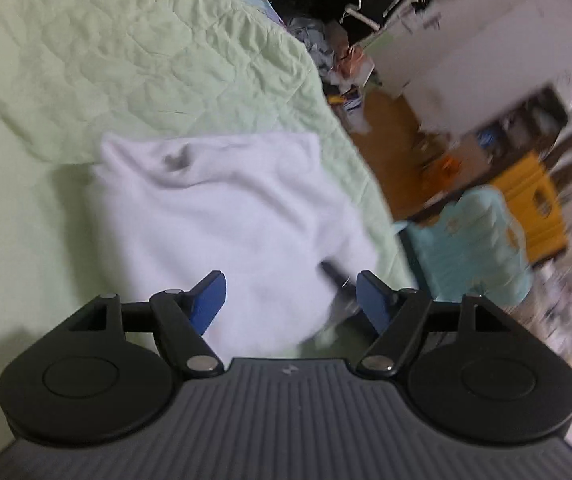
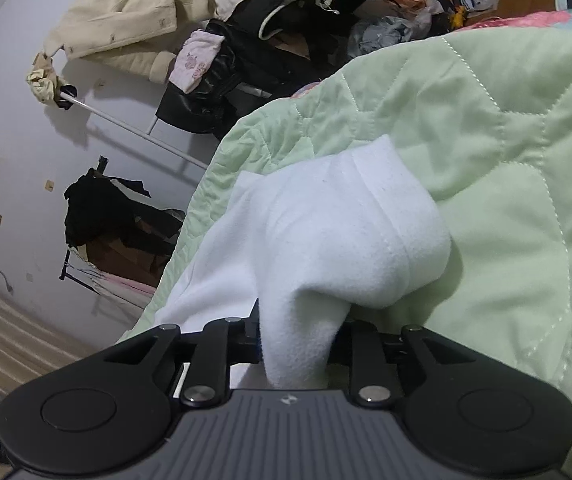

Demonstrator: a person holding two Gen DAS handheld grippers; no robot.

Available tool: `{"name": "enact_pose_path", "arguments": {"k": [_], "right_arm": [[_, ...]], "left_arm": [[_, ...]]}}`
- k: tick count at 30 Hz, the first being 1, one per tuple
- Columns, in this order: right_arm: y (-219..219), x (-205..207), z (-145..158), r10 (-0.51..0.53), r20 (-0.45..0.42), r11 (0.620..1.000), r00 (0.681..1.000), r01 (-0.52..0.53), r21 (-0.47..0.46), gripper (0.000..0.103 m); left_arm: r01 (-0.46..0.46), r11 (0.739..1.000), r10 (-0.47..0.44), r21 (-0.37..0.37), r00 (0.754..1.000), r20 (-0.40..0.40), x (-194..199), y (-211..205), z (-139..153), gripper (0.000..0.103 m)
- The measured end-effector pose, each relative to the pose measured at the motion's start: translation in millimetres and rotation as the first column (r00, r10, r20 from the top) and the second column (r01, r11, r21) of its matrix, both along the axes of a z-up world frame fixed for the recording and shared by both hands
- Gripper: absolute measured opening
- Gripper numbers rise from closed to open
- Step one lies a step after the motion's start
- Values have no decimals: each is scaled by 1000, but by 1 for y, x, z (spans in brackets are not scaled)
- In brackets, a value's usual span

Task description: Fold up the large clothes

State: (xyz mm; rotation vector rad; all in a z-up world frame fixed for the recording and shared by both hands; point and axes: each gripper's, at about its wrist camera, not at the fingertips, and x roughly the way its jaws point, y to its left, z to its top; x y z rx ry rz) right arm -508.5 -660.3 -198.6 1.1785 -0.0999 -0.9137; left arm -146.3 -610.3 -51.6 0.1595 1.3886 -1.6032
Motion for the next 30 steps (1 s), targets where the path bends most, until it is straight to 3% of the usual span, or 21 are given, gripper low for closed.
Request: {"name": "enact_pose_path", "arguments": {"k": [2, 5, 11, 15, 16, 18, 20, 21, 25, 27, 30], "right_arm": [[-2, 1, 5, 16, -15, 1000, 1000, -16, -15, 27], [-6, 6, 12, 50, -80, 998, 996, -53, -41, 28], [0, 12, 32, 91, -142, 988, 986, -107, -112, 28], [15, 42, 71, 130, -353, 931, 927, -237, -279, 28], [20, 51, 77, 132, -408, 914, 903, -270, -302, 28], [33, 78, 95, 131, -545, 861, 828, -367, -352, 28], [41, 92, 104, 124, -610, 827, 783, -421, -373, 28], [47, 103, 109, 117, -657, 794, 744, -468, -389, 28], [75, 146, 122, 86, -815, 626, 574, -667, -404, 28], [91, 164, 124, 84, -861, 534, 501, -753, -386, 28], [112, 190, 119, 109, -910, 410, 401, -852, -326, 28]], "left_arm": [[-22, 999, 26, 50, 996, -83, -9, -30, -28, 69], [-52, 988, 84, 143, 970, -227, -15, -68, -79, 60], [-126, 980, 150, 155, 976, -155, -15, -76, -95, 59], [-135, 977, 156, 166, 980, -123, -11, -77, -96, 59], [-135, 977, 157, 168, 980, -121, -10, -77, -95, 59], [-142, 977, 163, 159, 978, -131, 0, -74, -89, 61], [-151, 979, 169, 135, 977, -130, 8, -71, -81, 63], [-156, 979, 170, 128, 979, -112, 15, -67, -74, 65], [-178, 980, 180, 85, 984, -13, 47, -47, -41, 71], [-196, 979, 190, 61, 978, 90, 58, -29, -24, 76], [-197, 978, 177, 74, 961, 213, 64, -10, -14, 76]]}}
